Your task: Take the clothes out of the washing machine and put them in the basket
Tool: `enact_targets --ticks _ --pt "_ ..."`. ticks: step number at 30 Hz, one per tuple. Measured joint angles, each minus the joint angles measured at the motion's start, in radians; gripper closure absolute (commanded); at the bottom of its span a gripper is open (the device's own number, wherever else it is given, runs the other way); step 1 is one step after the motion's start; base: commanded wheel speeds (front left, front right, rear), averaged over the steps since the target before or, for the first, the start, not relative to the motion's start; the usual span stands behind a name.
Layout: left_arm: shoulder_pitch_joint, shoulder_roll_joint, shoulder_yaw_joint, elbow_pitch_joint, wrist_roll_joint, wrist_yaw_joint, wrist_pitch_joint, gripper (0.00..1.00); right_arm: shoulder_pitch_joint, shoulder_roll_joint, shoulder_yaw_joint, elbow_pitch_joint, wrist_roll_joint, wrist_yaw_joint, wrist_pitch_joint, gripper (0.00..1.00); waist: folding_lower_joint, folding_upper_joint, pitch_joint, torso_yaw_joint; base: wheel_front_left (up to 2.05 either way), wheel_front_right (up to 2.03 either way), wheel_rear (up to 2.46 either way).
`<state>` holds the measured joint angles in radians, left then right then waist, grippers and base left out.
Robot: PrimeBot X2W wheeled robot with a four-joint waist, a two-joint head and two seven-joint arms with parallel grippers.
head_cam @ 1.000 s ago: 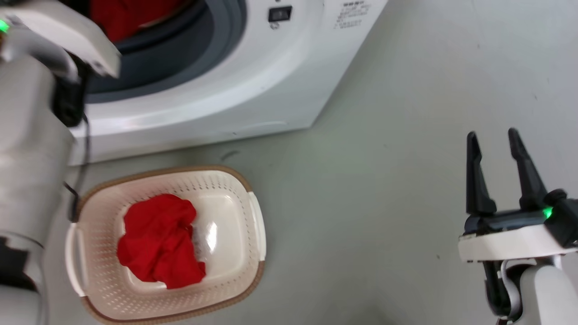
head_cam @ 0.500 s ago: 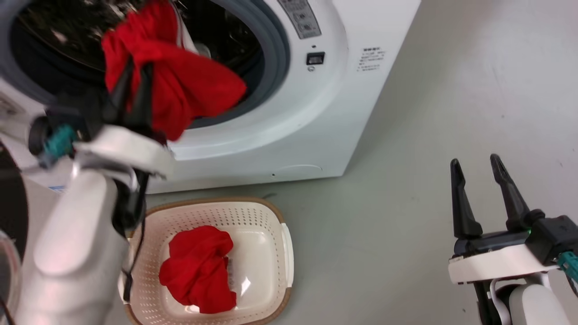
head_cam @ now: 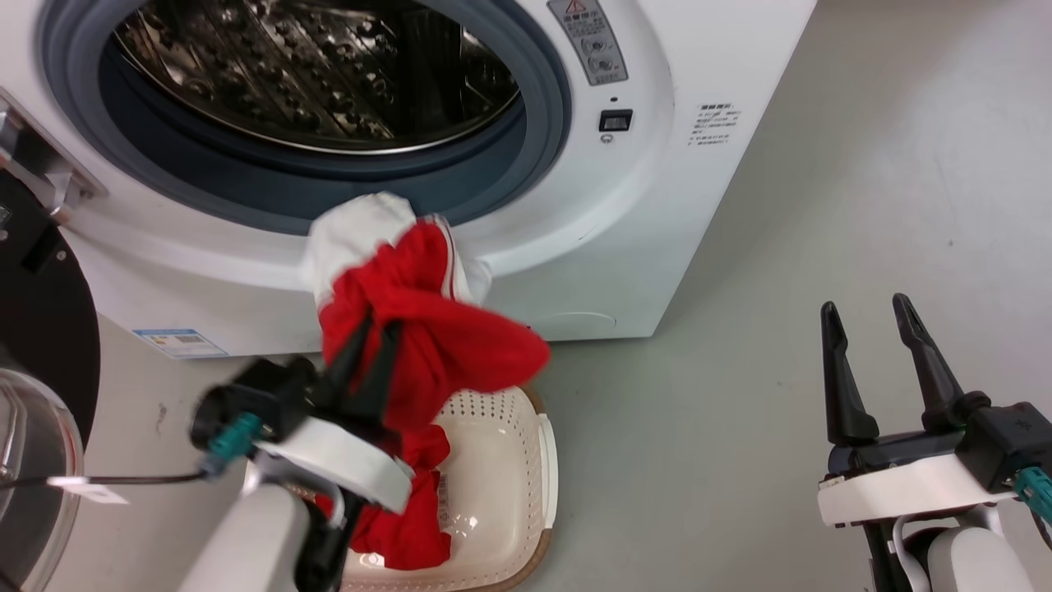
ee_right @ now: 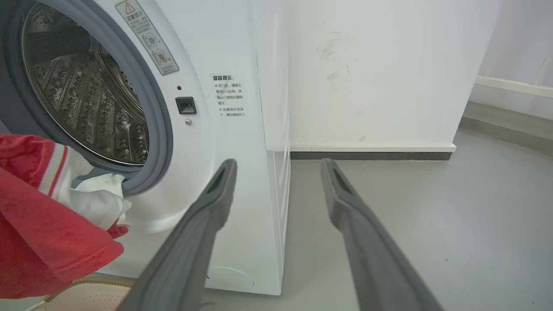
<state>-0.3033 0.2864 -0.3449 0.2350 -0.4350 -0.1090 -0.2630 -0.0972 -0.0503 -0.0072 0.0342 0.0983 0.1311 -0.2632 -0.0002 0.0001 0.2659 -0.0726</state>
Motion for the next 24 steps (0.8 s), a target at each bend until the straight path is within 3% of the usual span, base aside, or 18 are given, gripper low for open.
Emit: enact_targets --ticks 9,24 --pt "-0.005 -0.043 -0.094 0.184 -0.001 -0.018 0.0 1.0 -0.028 0.0 0.001 -0.01 -0.01 0.0 0.0 0.0 0.0001 0.0 0.087 -0.011 0.0 0.0 0.0" --pt "-0.22 -0.03 -0.206 0.471 0.008 -0.02 0.0 1.0 -0.107 0.0 0.004 -0.047 0.019 0.0 0.0 0.0 0.0003 0.0 0.329 -0.074 0.0 0.0 0.0"
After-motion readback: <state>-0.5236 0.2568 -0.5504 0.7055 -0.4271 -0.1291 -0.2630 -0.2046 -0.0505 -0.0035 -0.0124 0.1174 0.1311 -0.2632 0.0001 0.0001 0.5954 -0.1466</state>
